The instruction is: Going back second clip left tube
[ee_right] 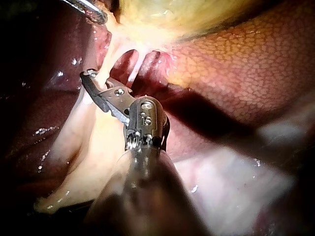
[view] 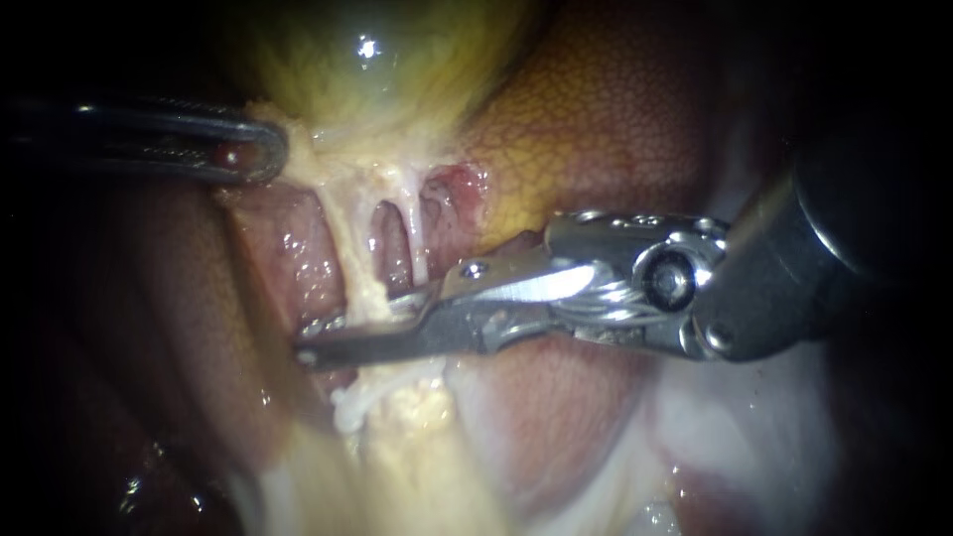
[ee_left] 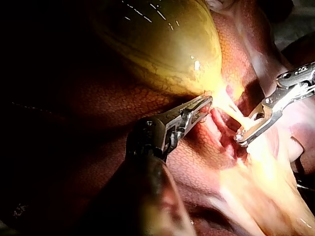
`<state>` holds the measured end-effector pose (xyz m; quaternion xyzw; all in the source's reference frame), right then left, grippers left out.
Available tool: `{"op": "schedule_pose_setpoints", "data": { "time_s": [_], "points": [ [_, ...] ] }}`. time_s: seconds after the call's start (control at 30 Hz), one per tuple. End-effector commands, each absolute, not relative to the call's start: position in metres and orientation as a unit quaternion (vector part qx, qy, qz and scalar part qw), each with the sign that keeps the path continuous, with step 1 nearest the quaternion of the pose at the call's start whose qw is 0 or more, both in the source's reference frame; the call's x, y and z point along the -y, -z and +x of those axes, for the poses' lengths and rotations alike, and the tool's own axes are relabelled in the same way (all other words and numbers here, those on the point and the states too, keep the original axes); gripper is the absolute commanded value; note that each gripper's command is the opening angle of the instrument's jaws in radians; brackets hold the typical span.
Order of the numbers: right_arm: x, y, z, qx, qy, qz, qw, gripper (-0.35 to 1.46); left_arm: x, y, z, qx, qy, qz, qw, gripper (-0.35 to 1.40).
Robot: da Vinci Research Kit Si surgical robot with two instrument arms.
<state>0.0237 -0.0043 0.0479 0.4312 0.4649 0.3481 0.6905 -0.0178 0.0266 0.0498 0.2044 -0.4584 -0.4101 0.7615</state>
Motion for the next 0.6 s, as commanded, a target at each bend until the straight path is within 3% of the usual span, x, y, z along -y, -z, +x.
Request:
{"op": "schedule_pose_setpoints", "data": {
  "time_s": [0.03,0.13,0.2,0.33,0.6],
  "points": [
    [0.0043,-0.0479,0.0237,-0.465,-0.348,0.431,0.691,-0.35,-0.0266,-0.0498,-0.0178,0.458,0.41,0.204,0.762,-0.35],
    [0.0043,-0.048,0.0237,-0.467,-0.336,0.433,0.694,-0.35,-0.0266,-0.0498,-0.0178,0.458,0.41,0.204,0.762,-0.35],
    [0.0043,-0.0482,0.0238,-0.473,-0.326,0.426,0.699,0.01,-0.0266,-0.0498,-0.0178,0.458,0.41,0.204,0.762,-0.35],
    [0.0047,-0.0492,0.0244,-0.488,-0.302,0.405,0.712,0.35,-0.0265,-0.0498,-0.0178,0.458,0.41,0.204,0.762,-0.35],
    [0.0059,-0.0522,0.0244,-0.515,-0.257,0.348,0.74,0.46,-0.0265,-0.0497,-0.0176,0.458,0.41,0.204,0.762,-0.35]
  ]
}}
